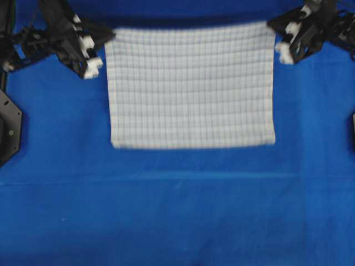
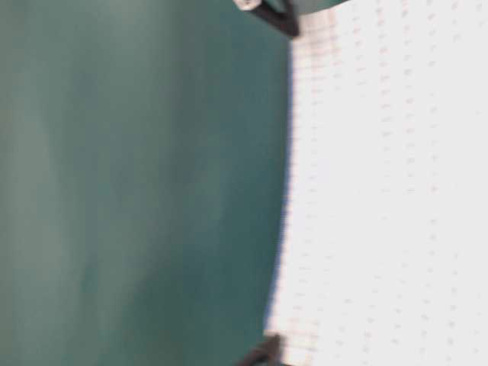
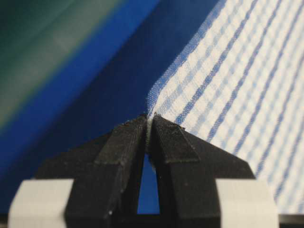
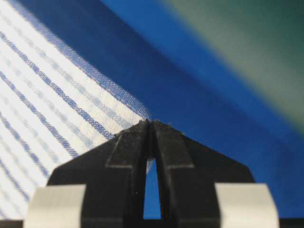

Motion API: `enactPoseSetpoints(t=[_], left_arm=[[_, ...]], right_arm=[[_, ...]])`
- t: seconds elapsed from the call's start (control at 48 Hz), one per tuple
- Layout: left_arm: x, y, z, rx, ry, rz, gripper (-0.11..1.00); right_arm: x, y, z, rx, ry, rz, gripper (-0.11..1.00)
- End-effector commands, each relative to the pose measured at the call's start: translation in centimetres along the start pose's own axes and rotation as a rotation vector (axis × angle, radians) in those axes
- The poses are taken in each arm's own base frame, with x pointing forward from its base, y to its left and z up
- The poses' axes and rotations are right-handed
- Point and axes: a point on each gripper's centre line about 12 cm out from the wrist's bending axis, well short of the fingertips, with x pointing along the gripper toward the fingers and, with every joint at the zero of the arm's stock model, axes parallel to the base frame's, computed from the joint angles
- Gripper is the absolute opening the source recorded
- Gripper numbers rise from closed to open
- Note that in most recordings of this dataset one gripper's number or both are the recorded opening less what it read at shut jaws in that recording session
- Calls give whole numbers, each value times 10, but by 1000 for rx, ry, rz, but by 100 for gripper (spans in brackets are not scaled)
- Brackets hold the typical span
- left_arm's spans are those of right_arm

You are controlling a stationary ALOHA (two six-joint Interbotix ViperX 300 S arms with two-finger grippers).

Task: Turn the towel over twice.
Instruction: 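Lift the striped towel by its far corners, raising it upward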

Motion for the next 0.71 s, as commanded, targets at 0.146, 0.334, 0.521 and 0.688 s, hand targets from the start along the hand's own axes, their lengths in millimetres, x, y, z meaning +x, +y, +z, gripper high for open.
enactPoseSetpoints(t=[0.146,0.334,0.521,0.688], left_arm=[[-27,3,64,86,-219,21,3],[-45,3,85,108,-309,27,3],[-61,0,99,115,-375,22,3],[-67,-3,106,120,-399,11,3]], right_arm=[[-40,-3,66,-47,-163,-16,5],[-73,-1,97,-66,-226,-19,5],[-99,1,114,-73,-261,-18,5],[-113,3,120,-76,-290,-13,5]])
